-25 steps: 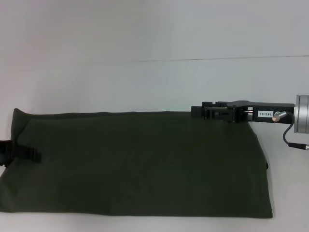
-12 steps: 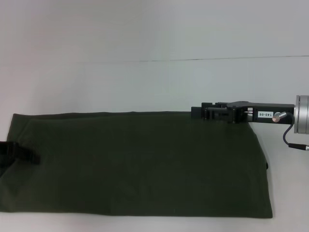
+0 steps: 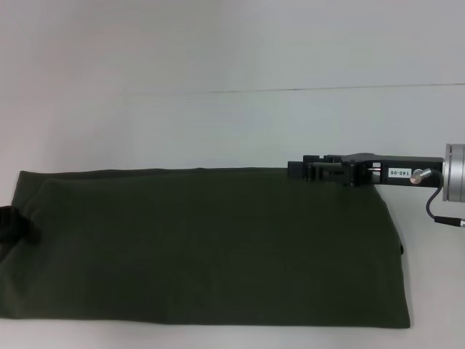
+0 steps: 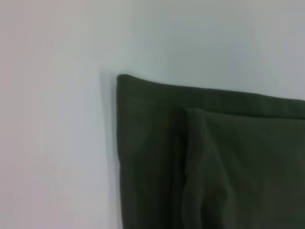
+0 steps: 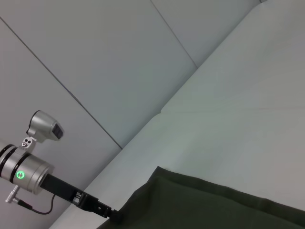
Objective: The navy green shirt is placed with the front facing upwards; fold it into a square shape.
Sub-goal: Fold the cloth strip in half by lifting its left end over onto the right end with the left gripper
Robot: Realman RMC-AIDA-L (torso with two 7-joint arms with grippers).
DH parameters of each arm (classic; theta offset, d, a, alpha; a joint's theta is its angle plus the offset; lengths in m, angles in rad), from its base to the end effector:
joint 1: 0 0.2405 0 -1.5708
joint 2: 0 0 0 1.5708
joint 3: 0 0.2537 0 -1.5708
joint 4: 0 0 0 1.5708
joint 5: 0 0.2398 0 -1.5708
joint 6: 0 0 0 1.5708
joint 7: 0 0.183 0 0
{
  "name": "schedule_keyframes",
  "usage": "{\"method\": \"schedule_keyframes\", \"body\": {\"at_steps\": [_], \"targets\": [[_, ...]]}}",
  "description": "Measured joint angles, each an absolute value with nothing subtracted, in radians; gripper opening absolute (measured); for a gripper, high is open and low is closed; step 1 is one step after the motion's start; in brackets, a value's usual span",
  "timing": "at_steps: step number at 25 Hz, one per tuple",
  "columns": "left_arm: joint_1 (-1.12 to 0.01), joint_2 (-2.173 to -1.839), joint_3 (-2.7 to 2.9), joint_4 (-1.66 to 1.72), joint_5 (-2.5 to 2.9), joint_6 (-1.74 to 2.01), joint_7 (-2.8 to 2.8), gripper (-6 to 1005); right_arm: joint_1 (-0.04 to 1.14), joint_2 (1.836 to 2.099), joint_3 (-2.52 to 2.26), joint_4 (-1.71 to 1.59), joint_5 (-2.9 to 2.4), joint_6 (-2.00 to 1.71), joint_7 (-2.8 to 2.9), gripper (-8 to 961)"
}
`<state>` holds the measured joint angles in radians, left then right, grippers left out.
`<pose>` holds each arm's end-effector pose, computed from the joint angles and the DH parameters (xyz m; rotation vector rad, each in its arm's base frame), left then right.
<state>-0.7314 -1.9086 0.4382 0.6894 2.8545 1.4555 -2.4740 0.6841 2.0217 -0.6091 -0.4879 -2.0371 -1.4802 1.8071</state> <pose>-0.3589 0.4027 0.0592 -2.0138 -1.8203 0.0989 0.2418 0.4048 -0.0340 -2.5991 1.2375 0.8021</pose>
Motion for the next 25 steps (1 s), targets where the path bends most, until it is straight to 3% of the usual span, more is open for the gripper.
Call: {"method": "schedule_keyframes", "body": {"at_steps": [3, 9, 14, 22, 25], "targets": [[-0.727, -1.909, 0.444, 0.706, 2.855, 1.46, -2.478, 297, 0.684, 2.022, -0.609, -0.488, -2.037, -1.481, 1.807, 759], [-0.714, -1.914, 0.458, 0.761, 2.856, 1.476, -2.492, 421, 0.681, 2.02, -0.609, -0.488, -2.037, -1.484, 1.807, 759], [-0.711, -1.908, 0.492, 0.777, 2.857, 1.491, -2.516, 637, 0.681, 2.019, -0.609, -0.488, -2.037, -1.486, 1.807, 759], [-0.705, -1.912, 0.535, 0.788, 2.858, 1.466, -2.536, 864, 0.681, 2.019, -0.615, -0.488, -2.037, -1.488, 1.807, 759], [-0.704, -1.914, 0.546, 0.779, 2.858, 1.457, -2.535, 861, 0.682, 2.019, -0.618, -0.488, -2.037, -1.488, 1.808, 759]]}}
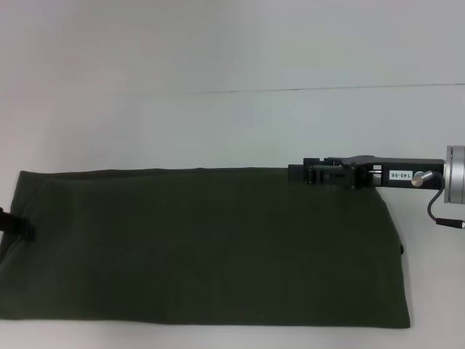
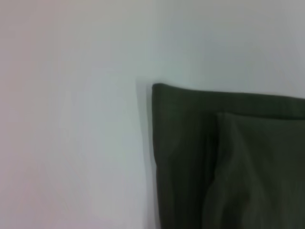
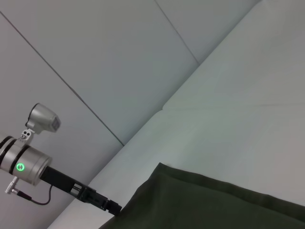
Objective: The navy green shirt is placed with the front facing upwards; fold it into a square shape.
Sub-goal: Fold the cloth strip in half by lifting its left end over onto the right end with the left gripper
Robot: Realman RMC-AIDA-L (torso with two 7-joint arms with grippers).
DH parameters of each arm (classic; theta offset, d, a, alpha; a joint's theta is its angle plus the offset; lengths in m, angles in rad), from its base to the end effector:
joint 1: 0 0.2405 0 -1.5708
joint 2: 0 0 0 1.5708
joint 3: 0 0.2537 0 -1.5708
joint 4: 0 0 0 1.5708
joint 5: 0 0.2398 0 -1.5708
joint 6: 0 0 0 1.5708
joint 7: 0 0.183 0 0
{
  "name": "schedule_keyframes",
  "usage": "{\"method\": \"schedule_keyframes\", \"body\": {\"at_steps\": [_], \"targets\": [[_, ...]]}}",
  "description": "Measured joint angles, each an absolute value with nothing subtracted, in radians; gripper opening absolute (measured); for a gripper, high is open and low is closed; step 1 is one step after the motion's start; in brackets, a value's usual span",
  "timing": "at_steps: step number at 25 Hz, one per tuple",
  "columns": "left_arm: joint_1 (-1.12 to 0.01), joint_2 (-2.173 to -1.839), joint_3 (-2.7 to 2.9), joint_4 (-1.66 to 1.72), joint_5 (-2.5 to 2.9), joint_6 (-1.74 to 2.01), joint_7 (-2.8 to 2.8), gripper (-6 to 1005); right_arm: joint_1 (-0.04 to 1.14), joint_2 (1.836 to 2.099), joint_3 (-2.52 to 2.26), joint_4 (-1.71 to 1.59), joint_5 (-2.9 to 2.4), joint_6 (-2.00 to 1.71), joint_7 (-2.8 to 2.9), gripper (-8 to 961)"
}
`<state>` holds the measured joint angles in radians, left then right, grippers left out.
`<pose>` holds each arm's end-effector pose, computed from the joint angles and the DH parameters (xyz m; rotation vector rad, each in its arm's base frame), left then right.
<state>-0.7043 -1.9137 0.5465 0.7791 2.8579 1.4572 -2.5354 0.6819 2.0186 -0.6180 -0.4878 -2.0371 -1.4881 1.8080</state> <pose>-0.3613 0.4042 0.0741 -1.9648 -1.7651 0.1953 0.2423 0.4028 -0.0340 -2.6114 1.2378 0.7945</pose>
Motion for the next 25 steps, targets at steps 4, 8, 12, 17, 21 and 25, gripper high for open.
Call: {"method": "schedule_keyframes", "body": {"at_steps": [4, 8, 12, 17, 21, 25], "targets": [[-0.703, -1.915, 0.566, 0.773, 2.858, 1.438, -2.536, 859, 0.684, 2.019, -0.619, -0.488, -2.037, -1.488, 1.808, 759], [-0.701, -1.916, 0.573, 0.773, 2.858, 1.433, -2.536, 858, 0.685, 2.019, -0.62, -0.488, -2.037, -1.488, 1.809, 759], [-0.701, -1.919, 0.585, 0.769, 2.858, 1.426, -2.536, 857, 0.685, 2.019, -0.62, -0.488, -2.037, -1.486, 1.809, 759], [-0.701, -1.92, 0.597, 0.753, 2.858, 1.415, -2.536, 856, 0.686, 2.019, -0.62, -0.488, -2.037, -1.484, 1.809, 759], [-0.702, -1.921, 0.603, 0.75, 2.858, 1.41, -2.537, 855, 0.686, 2.019, -0.62, -0.489, -2.037, -1.483, 1.809, 759], [-0.703, -1.921, 0.603, 0.75, 2.858, 1.406, -2.537, 854, 0.686, 2.019, -0.62, -0.489, -2.037, -1.483, 1.809, 759]]}}
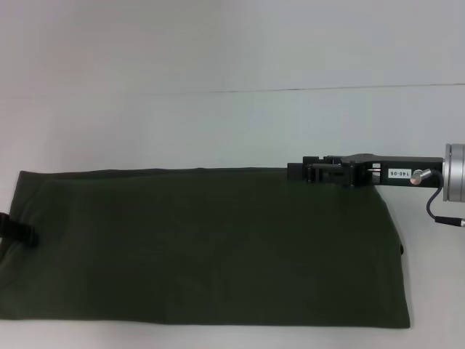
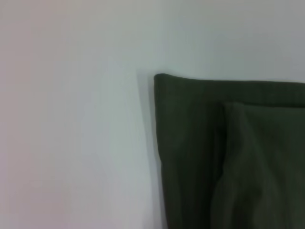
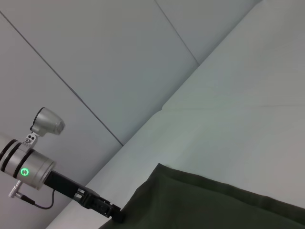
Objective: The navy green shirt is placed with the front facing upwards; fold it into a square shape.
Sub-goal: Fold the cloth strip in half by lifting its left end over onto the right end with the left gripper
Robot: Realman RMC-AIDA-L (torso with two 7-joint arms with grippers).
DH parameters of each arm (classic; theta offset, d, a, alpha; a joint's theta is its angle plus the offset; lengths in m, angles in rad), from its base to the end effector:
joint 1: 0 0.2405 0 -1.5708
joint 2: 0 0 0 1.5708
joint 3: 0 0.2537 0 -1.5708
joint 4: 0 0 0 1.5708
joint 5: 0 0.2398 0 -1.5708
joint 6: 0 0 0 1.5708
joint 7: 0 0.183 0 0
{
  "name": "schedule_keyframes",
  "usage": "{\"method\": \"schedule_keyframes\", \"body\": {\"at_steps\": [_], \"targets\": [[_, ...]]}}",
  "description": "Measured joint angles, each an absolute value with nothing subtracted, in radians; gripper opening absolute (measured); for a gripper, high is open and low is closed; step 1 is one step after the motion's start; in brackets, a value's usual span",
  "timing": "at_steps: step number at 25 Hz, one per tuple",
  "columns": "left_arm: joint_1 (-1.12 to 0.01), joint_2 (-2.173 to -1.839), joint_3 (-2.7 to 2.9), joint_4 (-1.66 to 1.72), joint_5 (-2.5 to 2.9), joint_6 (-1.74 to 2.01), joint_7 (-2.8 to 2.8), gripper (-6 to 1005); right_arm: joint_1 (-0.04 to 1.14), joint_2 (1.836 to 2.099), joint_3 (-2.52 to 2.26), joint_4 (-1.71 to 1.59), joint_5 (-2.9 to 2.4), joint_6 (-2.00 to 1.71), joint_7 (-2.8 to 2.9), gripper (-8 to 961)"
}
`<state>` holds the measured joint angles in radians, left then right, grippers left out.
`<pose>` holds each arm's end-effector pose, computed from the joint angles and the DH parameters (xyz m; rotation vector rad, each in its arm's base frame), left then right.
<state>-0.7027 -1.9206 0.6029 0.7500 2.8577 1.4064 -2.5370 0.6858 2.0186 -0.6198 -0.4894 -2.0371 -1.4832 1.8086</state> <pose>-0.3650 0.4061 0.0626 -1.9758 -1.7304 0.2475 0.2412 0.4046 -0.0339 -2.6114 1.2317 0.7905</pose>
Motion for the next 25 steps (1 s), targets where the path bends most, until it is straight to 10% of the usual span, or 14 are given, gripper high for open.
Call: {"method": "schedule_keyframes", "body": {"at_steps": [25], "targets": [[-0.723, -1.915, 0.606, 0.694, 2.852, 1.426, -2.53, 849, 0.689, 2.019, -0.621, -0.489, -2.037, -1.486, 1.809, 760]]}}
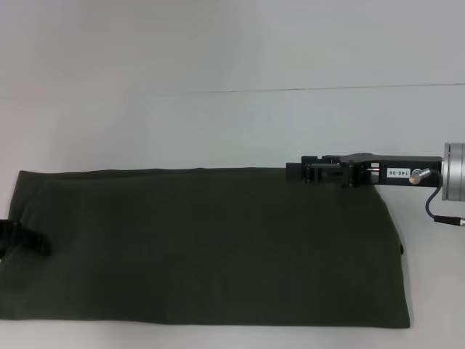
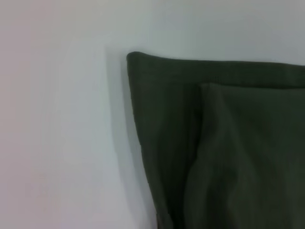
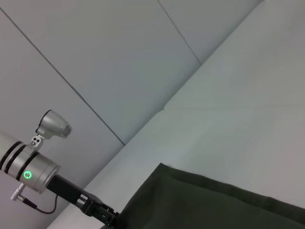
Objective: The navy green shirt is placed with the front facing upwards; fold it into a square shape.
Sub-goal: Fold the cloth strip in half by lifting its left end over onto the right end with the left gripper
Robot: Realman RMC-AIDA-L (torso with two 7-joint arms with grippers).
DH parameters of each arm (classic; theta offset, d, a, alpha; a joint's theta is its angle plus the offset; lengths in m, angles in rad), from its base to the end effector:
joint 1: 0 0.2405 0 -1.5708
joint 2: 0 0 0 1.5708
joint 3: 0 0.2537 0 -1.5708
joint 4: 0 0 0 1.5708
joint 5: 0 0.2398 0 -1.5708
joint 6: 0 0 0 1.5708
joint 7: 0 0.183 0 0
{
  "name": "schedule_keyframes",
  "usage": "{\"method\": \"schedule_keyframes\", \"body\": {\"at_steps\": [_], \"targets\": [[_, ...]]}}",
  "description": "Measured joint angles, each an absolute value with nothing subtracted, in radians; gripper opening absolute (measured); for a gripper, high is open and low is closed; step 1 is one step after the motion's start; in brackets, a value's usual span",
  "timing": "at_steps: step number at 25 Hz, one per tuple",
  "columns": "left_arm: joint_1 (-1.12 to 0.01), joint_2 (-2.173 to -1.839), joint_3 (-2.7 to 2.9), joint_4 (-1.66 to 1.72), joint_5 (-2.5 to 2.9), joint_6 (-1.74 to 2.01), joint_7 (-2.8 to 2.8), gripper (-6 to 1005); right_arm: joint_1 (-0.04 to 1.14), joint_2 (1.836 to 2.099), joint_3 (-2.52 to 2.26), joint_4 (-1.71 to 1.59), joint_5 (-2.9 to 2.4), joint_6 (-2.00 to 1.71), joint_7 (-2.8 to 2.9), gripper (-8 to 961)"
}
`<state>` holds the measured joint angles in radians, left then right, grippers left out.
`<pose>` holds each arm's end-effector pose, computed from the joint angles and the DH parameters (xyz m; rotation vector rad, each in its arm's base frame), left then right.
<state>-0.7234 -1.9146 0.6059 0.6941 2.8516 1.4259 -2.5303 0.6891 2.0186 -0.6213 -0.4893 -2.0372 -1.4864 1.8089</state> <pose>-0.3599 0.4027 0.0494 -2.0237 -1.7690 0.2651 0.2395 0.4048 -0.0342 -2.6184 1.2279 0.7911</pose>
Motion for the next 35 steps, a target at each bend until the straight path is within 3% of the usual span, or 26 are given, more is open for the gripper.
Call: {"method": "schedule_keyframes", "body": {"at_steps": [34, 35], "targets": [[-0.738, -1.905, 0.553, 0.656, 2.831, 1.454, -2.515, 846, 0.69, 2.016, -0.635, -0.491, -2.037, -1.488, 1.819, 760], [-0.738, -1.905, 0.553, 0.656, 2.831, 1.454, -2.515, 789, 0.69, 2.015, -0.635, -0.491, -2.037, -1.488, 1.819, 760]]}}
